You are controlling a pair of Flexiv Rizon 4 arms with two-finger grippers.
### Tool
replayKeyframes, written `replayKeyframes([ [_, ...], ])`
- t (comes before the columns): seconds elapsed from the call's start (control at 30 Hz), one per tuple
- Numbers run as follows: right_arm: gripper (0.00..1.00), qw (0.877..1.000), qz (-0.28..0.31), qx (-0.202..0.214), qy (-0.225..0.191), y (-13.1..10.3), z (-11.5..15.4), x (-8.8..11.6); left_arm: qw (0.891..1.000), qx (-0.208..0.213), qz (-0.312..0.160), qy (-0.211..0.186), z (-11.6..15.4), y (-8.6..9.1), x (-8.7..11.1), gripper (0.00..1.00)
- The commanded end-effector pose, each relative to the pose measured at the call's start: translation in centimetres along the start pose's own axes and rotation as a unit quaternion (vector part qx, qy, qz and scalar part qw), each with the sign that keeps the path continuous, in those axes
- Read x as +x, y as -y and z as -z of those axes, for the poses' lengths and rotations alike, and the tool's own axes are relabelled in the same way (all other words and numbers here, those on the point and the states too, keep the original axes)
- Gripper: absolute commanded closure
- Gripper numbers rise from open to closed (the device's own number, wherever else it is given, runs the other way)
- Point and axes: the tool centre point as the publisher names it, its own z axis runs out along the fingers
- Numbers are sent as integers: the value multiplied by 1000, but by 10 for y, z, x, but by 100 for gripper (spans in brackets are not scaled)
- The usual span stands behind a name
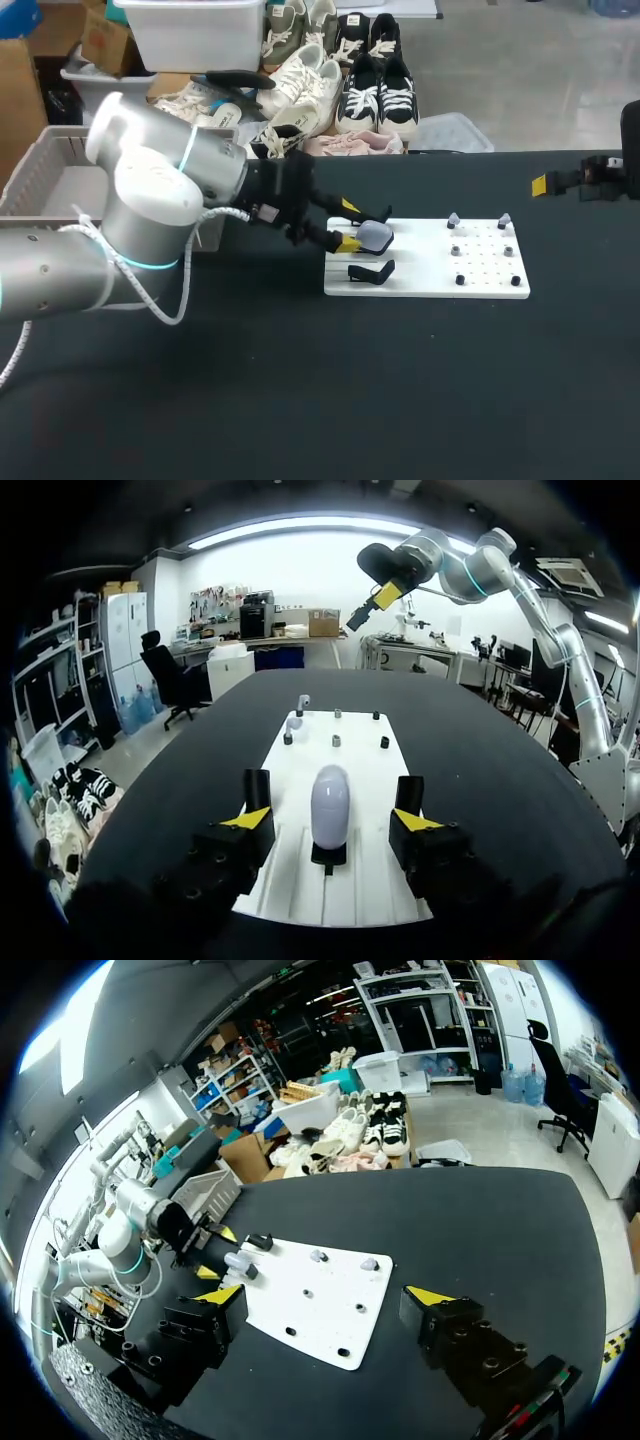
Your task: Pick up each earbud case from the left stands, insert the matching earbuds, close the lid, and place the case in the box.
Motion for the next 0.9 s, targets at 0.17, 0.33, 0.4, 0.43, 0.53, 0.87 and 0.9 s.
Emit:
replayKeyframes([
  [0.17,0,1000,0,-1,-1,1,0,0,1000,4,3,1,-8,-1,0,26],
  [0.33,0,1000,0,-1,-1,1,0,0,1000,6,5,1,-12,-2,-1,33],
  [0.4,0,1000,0,-1,-1,1,0,0,1000,7,6,1,-13,-2,-1,39],
  [0.43,0,1000,0,-1,-1,1,0,0,1000,7,6,1,-14,-2,-1,40],
  [0.53,0,1000,0,-1,-1,1,0,0,1000,7,6,0,-16,-2,0,41],
  [0.87,0,1000,0,-1,-1,1,0,0,1000,5,6,-4,-22,-6,4,44],
  [0.9,0,1000,0,-1,-1,1,0,0,1000,5,5,-4,-23,-7,4,45],
])
